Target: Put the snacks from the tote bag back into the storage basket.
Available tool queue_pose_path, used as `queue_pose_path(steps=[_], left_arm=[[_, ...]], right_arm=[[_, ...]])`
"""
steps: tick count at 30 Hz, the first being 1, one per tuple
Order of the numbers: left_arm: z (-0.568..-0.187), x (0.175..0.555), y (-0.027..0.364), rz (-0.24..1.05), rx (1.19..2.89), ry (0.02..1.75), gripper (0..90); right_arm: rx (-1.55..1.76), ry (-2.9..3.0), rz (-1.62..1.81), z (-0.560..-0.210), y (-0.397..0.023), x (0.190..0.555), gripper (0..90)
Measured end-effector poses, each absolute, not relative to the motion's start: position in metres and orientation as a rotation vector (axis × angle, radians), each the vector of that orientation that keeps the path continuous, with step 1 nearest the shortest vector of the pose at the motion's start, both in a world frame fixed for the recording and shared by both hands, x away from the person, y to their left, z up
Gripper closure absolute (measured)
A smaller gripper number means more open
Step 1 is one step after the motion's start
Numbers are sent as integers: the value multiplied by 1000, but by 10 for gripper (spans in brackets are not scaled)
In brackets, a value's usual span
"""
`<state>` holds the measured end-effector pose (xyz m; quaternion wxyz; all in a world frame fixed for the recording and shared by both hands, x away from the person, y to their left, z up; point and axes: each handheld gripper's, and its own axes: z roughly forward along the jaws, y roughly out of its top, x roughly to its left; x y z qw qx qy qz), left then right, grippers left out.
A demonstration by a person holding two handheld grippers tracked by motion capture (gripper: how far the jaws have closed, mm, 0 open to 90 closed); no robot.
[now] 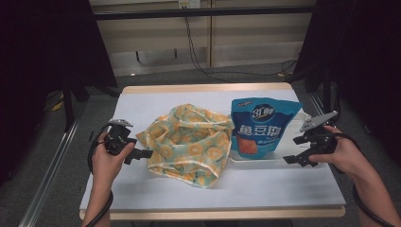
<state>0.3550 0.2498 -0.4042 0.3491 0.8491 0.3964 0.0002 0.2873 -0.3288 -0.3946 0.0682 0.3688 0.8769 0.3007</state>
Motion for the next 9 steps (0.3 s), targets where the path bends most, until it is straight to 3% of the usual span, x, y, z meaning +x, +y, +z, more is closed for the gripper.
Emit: queue_pose_path(steps=[9], left_arm=[[-403,355,251,7,2195,1019,32]], right_arm=[[1102,2623,929,-400,-329,278,103]])
